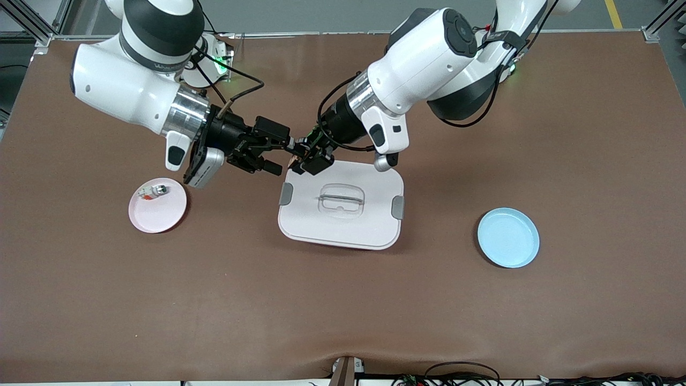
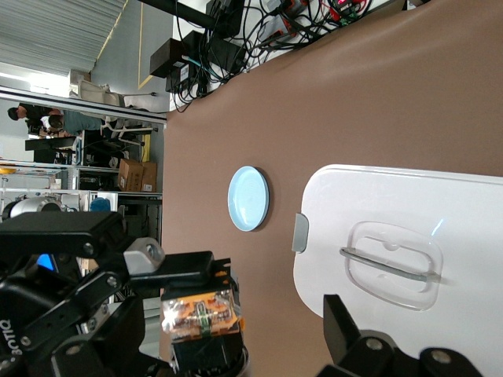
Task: Transfer orange switch to right arm and place
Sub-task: 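Bring the right gripper around the switch held by the left gripper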
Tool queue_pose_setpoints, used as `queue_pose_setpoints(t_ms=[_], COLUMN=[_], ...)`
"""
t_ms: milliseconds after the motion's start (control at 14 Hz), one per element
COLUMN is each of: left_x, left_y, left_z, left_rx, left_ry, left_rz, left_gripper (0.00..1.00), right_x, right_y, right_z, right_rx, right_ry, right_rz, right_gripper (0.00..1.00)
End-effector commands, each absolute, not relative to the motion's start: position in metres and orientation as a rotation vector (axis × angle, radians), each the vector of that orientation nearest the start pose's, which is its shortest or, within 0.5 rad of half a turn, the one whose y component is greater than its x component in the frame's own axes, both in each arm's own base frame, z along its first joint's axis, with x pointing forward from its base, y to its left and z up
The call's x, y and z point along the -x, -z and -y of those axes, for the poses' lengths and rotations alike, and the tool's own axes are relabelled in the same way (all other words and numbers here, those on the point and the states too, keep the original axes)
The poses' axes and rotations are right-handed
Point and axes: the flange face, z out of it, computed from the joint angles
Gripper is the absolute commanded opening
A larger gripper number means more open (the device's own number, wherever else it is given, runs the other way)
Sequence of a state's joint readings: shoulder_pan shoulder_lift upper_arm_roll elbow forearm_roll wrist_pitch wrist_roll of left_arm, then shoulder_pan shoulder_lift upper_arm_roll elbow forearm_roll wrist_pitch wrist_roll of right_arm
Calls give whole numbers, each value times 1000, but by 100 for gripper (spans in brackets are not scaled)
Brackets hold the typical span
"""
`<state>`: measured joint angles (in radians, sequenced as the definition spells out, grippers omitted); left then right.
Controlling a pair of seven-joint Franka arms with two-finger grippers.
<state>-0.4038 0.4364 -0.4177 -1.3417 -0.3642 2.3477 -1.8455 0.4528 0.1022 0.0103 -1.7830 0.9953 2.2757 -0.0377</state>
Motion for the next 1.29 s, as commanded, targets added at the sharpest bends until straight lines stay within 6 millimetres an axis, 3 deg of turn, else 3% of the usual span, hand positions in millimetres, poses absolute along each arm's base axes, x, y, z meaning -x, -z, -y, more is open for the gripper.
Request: queue_pose_setpoints(t_ms=[0, 501, 1003, 1218], left_x=[-543, -546, -545, -545], left_y=[-574, -575, -575, -575], left_z=[484, 481, 482, 482], left_rx=[-1914, -1906, -1906, -1904], left_ry=[396, 386, 386, 389], left_rz=[-1463, -1466, -1467, -1469], left_gripper=[27, 26, 27, 26], right_x=[-543, -546, -554, -556], right_y=[-549, -549, -569, -562], right_z=[-297, -297, -304, -306], right_rx=[2194, 2193, 2175, 2204], right_ry=[187, 204, 216, 224], right_rz=[-44, -47, -74, -58], right_gripper=[100, 100, 100, 100])
